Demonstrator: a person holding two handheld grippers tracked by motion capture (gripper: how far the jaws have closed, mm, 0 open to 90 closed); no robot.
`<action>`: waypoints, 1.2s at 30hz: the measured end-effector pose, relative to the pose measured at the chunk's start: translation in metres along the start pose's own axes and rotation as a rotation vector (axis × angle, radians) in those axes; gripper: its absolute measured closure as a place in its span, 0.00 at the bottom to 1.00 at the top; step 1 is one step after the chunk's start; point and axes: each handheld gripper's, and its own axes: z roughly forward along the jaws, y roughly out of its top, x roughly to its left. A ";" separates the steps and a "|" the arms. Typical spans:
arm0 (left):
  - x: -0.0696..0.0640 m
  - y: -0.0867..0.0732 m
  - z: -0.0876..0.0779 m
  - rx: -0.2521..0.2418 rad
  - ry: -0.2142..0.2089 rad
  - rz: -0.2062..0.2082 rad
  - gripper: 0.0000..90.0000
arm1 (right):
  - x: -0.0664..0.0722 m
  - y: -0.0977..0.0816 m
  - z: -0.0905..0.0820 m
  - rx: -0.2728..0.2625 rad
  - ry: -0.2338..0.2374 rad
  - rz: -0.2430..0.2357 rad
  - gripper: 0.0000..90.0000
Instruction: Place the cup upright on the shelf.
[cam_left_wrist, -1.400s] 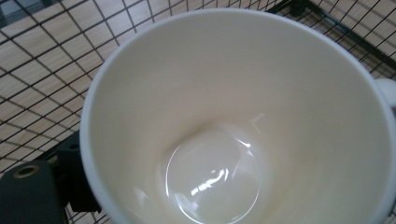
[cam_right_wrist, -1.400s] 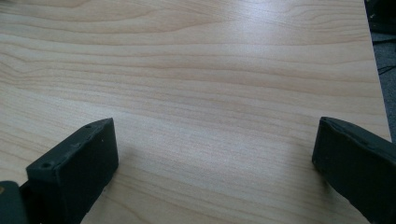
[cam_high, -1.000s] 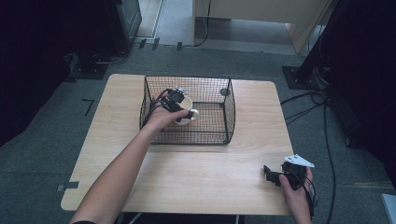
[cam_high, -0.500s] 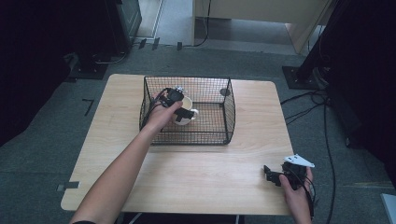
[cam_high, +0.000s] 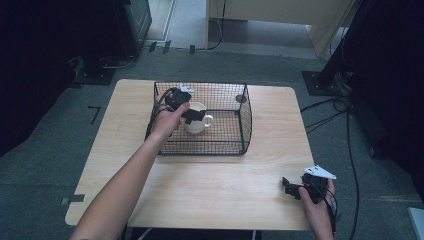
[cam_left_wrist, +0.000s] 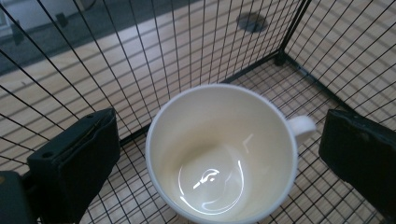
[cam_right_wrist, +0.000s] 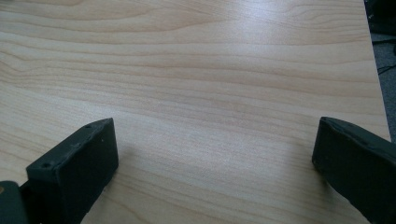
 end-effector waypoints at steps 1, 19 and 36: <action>-0.001 0.000 -0.003 -0.021 0.002 -0.002 0.00 | 0.000 0.000 0.000 0.000 0.000 0.000 0.00; -0.023 -0.015 -0.064 -0.230 -0.048 0.031 0.00 | 0.000 0.000 0.000 0.001 -0.001 0.000 0.00; -0.021 -0.060 -0.114 -0.296 -0.055 0.020 0.00 | 0.000 0.000 0.000 0.001 -0.003 -0.002 0.00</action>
